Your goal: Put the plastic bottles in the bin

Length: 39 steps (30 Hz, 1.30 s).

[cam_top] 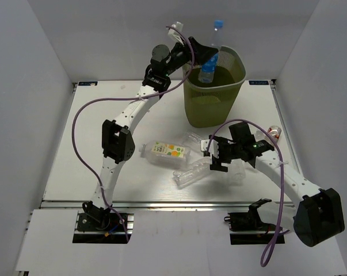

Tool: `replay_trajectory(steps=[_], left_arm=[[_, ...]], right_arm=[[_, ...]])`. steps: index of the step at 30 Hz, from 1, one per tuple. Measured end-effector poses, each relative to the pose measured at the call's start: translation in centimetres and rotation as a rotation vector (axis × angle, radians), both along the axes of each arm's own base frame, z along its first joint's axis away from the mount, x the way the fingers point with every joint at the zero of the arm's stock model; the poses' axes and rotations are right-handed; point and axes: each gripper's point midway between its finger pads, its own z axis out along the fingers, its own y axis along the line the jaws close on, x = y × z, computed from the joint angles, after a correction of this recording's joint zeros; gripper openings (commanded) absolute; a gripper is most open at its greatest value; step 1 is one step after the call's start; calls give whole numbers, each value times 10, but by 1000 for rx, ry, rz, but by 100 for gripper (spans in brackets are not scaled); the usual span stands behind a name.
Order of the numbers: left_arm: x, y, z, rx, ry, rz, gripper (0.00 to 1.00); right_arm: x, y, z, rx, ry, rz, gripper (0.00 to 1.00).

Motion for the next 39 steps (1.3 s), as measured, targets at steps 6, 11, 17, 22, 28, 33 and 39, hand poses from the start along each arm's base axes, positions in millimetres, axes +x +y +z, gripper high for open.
replay_trajectory(steps=[6,11,17,22,28,33,39], left_arm=[[0,14,17,50,-32,82,100],[-38,59,38,196,-15,195,100],[-152,163,70,324,5,380,100],[-225,230,35,370,161,498,100],[-239,243,-98,535,563,516,100],[-249,245,-189,668,883,527,100],[-244,235,-219,671,1027,532,100]], right_arm=[[3,2,-15,-45,-29,64,90],[-1,6,-40,-98,-5,169,90],[-7,17,-52,-120,-19,276,90],[-11,29,-64,-146,-17,363,90],[-20,42,-91,-195,42,455,72],[-14,54,-88,-201,20,506,32],[-29,39,-86,-241,72,532,0]])
